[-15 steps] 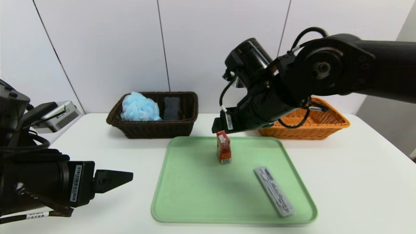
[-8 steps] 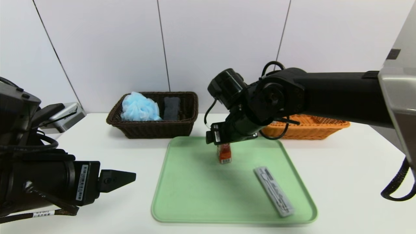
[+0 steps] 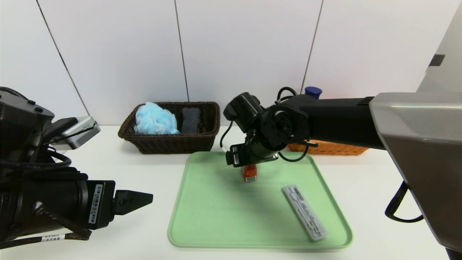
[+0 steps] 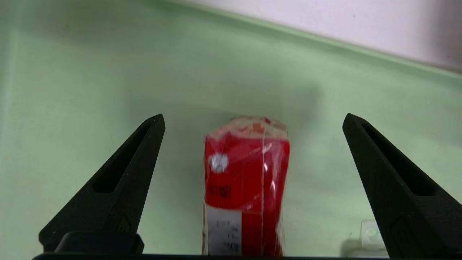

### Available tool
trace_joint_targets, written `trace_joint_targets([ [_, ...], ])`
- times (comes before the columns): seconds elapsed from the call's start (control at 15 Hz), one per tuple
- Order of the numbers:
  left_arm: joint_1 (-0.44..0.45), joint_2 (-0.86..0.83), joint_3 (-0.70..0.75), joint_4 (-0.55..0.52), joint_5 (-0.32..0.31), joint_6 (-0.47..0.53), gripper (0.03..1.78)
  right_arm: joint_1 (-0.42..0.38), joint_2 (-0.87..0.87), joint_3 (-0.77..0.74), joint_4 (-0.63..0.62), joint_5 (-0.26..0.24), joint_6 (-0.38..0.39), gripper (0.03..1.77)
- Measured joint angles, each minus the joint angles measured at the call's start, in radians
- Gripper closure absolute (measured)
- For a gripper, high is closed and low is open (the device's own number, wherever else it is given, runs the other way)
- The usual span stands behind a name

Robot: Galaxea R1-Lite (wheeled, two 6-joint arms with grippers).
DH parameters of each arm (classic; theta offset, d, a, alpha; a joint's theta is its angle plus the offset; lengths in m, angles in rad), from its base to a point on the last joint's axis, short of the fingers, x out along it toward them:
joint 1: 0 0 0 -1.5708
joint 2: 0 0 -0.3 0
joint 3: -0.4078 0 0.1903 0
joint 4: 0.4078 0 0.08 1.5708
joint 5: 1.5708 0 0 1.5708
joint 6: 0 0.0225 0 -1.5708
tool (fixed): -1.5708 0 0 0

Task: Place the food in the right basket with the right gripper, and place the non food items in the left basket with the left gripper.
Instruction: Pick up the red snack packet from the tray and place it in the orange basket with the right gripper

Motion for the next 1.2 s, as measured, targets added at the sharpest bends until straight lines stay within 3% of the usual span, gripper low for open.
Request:
trace_joint_targets([
  [0.53,0.0,0.0,0.003,0.001,0.0,0.0,0.12,0.003,0.011,0.0,-0.021,-0.001,-0.001,0.1],
  [0.8,0.0,-0.002,0.005,0.003,0.0,0.0,0.12,0.004,0.007,0.001,-0.02,0.0,0.001,0.69],
  [1.0,0.0,-0.006,0.005,0.006,0.0,0.0,0.12,0.005,0.004,0.001,-0.018,0.0,0.001,1.01],
  [1.07,0.0,-0.007,0.005,0.007,-0.001,-0.001,0.12,0.006,0.001,0.002,-0.017,0.001,0.003,1.34],
  [1.2,0.0,-0.013,0.007,0.008,-0.001,-0.001,0.12,0.007,-0.004,0.002,-0.014,0.003,0.021,1.41],
])
